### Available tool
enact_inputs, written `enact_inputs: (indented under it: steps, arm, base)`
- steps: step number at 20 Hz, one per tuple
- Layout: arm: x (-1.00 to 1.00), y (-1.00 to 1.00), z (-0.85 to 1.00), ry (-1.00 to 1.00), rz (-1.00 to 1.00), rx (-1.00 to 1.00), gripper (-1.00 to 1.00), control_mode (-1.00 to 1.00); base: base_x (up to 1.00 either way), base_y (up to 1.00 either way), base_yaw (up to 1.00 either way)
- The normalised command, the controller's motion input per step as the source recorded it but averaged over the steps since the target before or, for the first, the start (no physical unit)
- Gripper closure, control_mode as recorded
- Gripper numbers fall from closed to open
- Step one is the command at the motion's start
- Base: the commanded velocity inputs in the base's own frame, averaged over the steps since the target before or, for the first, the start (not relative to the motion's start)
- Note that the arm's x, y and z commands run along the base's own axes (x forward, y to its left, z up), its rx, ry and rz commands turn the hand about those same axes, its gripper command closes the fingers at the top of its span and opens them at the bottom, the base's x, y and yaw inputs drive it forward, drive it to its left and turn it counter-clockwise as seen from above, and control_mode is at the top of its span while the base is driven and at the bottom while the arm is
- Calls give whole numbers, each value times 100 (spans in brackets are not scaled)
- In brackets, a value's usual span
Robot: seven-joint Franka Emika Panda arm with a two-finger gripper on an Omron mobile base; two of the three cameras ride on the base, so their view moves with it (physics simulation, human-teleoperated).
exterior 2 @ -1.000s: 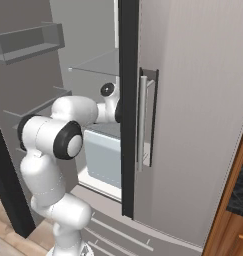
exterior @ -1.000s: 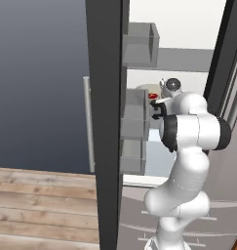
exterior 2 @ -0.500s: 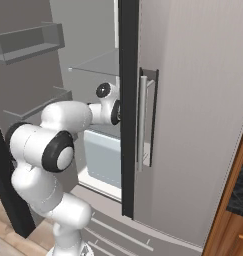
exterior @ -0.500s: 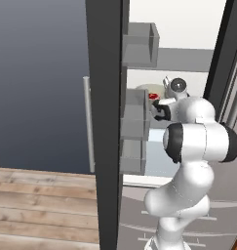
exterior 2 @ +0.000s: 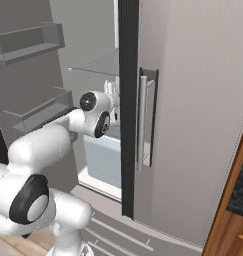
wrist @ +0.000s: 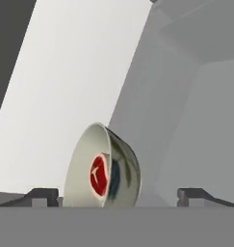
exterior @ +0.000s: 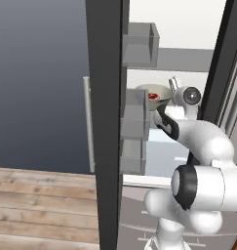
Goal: Place one of the steaks on the plate and the other in the bowl. Then place the bowl in the fridge.
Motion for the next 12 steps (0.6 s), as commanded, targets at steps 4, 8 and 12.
enact_inputs:
  steps: [4, 8, 12]
  arm:
    - [-100, 6, 100, 5, 21, 1, -100, -100]
    - [-100, 0, 56, 4, 21, 0, -100, -100]
    - [-100, 4, 33, 0, 27, 0, -100, -100]
  base:
    - [0, 0, 0]
    - [0, 0, 0]
    - [0, 0, 0]
